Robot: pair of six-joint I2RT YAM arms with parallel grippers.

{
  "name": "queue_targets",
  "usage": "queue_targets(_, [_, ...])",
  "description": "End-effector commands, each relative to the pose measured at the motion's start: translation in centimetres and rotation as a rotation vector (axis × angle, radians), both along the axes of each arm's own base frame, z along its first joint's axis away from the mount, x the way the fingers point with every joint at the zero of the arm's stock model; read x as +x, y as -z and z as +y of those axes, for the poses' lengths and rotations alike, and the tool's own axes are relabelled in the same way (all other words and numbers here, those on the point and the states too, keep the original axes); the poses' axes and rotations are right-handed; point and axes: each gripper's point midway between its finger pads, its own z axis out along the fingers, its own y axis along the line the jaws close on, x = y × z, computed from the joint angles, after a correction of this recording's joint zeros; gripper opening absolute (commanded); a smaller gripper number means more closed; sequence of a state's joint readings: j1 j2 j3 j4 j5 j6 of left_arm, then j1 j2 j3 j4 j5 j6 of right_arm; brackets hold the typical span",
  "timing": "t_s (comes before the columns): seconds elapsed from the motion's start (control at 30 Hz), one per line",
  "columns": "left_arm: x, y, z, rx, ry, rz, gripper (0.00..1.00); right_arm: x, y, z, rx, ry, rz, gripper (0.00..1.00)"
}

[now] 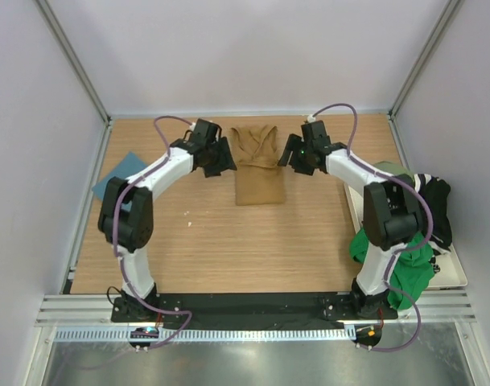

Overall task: Fold and stack the tank tops
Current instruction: Fold the tank top

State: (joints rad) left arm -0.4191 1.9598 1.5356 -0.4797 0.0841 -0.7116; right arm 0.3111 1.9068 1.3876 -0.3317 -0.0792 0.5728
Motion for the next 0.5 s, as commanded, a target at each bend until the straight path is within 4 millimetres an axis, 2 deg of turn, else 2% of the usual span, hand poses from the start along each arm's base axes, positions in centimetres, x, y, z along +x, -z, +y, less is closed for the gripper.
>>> queue_targets(0.0, [-1.9,-5.5,0.4,-0.037,0.021,-0.123,0.59,-0.4,-6.3,-0.8,0.017,-0.01,-0.197,0.69])
queue_targets(0.03, [-3.4,-4.2,0.6,-0.029,0.029,-0.093,0.59,-1.6,-5.1,-1.0,0.014,-0.021,-0.173,0.69])
queue_targets(0.1, [-4.8,-4.6,0.1,-0.047,0.044,-0.107,0.59,-2.8,-5.3,-0.6,0.039,-0.066,-0.172,0.68])
queue_targets(0.13, [-6.0,-3.3,0.2,-0.043,0.052,-0.079,0.59,-3.9,-3.9,-0.7,0.037,-0.078,-0.132,0.67])
queue_targets(0.2, [-6.8,-3.0,-0.5,-0.07,0.061,-0.082,0.59,-5.0,-2.9,-0.2,0.064,-0.112,-0.11,0.66])
queue_targets(0.23, [-7.4,-1.9,-0.4,-0.071,0.061,-0.06,0.59,-5.9,-1.9,0.0,0.08,-0.134,-0.084,0.66])
queue_targets(0.37, [-7.6,0.0,-1.7,-0.088,0.085,-0.029,0.58,-6.5,0.2,0.4,0.09,-0.161,-0.051,0.64])
queue_targets(0.4, [-7.5,1.1,-1.9,-0.077,0.089,-0.005,0.57,-6.5,1.0,0.6,0.093,-0.169,-0.033,0.63])
queue_targets(0.47, [-7.2,1.4,-2.5,-0.077,0.098,-0.005,0.56,-6.5,1.6,1.1,0.11,-0.192,-0.016,0.6])
